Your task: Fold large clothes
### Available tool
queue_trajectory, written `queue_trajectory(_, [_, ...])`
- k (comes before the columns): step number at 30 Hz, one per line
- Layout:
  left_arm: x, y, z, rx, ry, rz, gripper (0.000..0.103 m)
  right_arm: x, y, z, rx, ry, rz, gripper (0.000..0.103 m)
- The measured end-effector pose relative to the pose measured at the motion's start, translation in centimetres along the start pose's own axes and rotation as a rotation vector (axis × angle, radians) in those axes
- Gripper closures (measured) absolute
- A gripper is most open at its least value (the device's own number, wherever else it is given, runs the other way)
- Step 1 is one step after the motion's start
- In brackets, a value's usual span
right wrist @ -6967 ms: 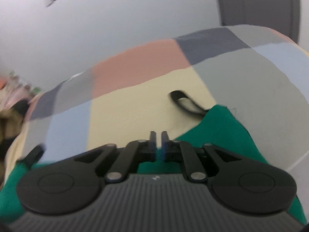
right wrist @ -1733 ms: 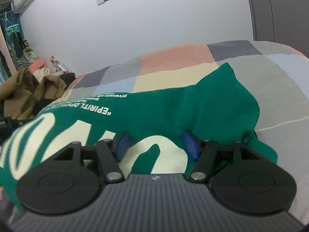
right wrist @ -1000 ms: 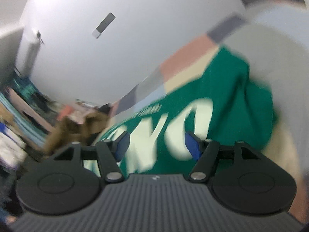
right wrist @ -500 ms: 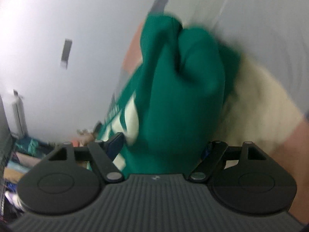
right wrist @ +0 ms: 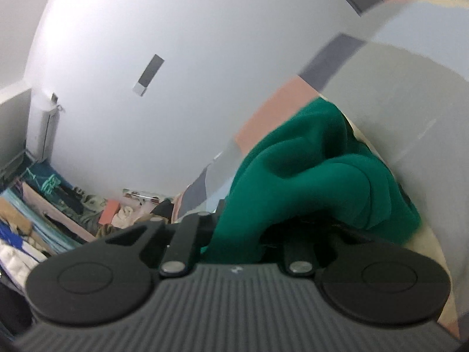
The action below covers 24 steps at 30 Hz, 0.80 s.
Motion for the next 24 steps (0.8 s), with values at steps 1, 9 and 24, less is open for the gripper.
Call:
queue_trajectory(1, [0.3,-0.1,-0.2,0.000,0.016,0.022,0.086,-0.5,0.0,0.2,0.006,-0.014,-0.013,0.083])
queue_trajectory(9, [5.6,-3.7,2.2,0.106,0.143,-0.021,0.087,-5.2,-3.6,2.9,0.145,-0.124,0.017,0.084])
queue_trajectory(24, [6.4,-3.4,0.9,0.132,0.158,-0.155,0.042,-6.5,-8.6,0.6,0.222,-0.091,0.405,0.015])
Point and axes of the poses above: each gripper's, at about its wrist camera, not at the fingertips, and z roughly the way its jaws point, x to its left, y to its top, the point moved 10 cm from there along z, roughly the way its jaws point, and after that the axes turned 1 degree about z, right-handed, at the moved point
